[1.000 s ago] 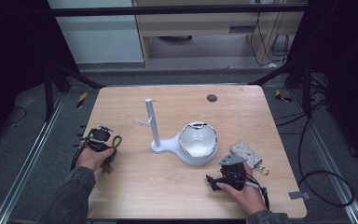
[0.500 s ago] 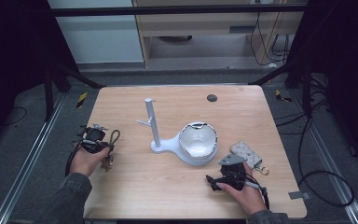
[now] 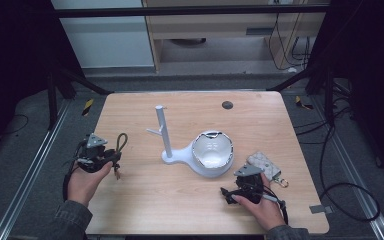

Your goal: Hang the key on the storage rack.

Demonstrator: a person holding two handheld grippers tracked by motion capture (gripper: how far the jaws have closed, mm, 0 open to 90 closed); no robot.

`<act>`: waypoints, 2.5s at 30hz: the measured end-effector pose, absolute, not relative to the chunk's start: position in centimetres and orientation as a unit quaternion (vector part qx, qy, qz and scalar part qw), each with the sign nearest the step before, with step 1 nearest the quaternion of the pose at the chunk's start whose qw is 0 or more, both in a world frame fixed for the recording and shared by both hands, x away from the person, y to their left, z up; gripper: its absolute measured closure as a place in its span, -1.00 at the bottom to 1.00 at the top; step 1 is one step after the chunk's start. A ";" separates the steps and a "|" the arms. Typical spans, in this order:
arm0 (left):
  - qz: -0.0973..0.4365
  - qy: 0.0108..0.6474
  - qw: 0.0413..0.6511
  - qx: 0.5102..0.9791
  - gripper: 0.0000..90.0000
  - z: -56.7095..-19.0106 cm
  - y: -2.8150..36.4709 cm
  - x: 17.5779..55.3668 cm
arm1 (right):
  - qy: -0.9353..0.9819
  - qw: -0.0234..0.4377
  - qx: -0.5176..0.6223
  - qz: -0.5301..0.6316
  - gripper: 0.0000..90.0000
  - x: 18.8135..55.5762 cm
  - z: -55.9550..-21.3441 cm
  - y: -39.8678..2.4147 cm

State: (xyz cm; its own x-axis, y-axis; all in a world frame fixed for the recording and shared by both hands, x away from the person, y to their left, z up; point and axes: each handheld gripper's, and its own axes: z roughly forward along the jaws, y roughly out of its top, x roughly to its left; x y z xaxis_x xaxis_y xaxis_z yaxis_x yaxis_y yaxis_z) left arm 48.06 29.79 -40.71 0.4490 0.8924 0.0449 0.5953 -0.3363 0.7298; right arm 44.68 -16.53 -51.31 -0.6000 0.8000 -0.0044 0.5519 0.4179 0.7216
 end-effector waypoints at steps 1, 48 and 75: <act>0.228 0.471 0.334 0.784 0.47 -40.6 29.7 47.8 | 0.823 0.177 0.410 0.350 -0.99 44.7 -51.3 -16.5; 0.249 0.377 0.469 0.759 0.47 -36.7 23.3 41.9 | 0.824 0.178 0.410 0.348 -0.99 44.7 -51.3 -16.6; 0.248 0.364 0.465 0.768 0.47 -36.1 20.6 43.5 | 0.824 0.178 0.410 0.349 -1.00 44.7 -51.3 -16.6</act>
